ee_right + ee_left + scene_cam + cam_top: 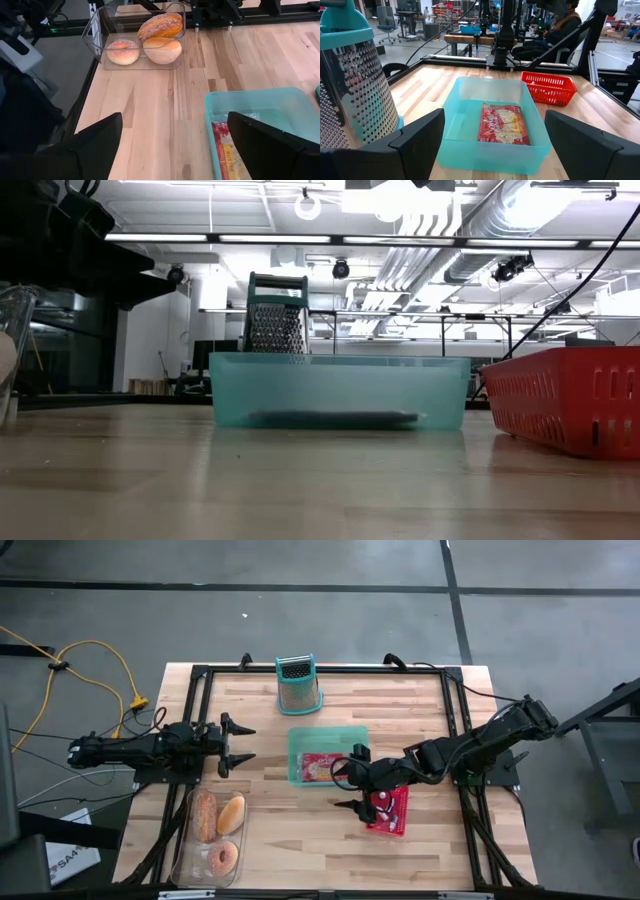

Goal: Pick & Place Food Item
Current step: Return to Home Position

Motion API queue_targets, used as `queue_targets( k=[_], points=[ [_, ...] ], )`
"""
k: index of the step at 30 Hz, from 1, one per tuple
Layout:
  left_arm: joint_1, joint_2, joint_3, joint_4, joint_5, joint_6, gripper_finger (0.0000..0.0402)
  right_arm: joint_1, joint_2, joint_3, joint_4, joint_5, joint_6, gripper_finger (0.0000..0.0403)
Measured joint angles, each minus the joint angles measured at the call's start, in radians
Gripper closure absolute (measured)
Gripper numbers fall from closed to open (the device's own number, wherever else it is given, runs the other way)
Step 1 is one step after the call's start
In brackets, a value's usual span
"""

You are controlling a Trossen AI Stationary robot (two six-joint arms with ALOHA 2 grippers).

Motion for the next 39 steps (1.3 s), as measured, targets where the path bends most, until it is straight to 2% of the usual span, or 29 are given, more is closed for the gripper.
queue_targets(
  k=[9, 17, 27, 33, 39],
  points=[
    [0.000, 0.000, 0.000, 0.000, 0.000, 0.000, 0.0065, -0.010, 0.000, 0.000, 0.035, 0.007, -0.029, 0.0053],
    [0.000, 0.000, 0.000, 0.000, 0.000, 0.000, 0.0065, -0.077, -0.009, 0.000, 0.076, 0.003, -0.025, 0.0053],
    [0.000, 0.000, 0.000, 0.000, 0.000, 0.000, 0.0065, -0.174, -0.029, 0.000, 0.105, -0.113, -0.024, 0.0053],
    [0.000, 0.000, 0.000, 0.000, 0.000, 0.000, 0.0065, -0.210, -0.089, -0.001, 0.043, -0.139, -0.034, 0.0053],
    [0.000, 0.001, 0.000, 0.005, 0.000, 0.000, 0.0065, -0.225, -0.161, -0.001, -0.068, -0.067, -0.027, 0.0053]
  ],
)
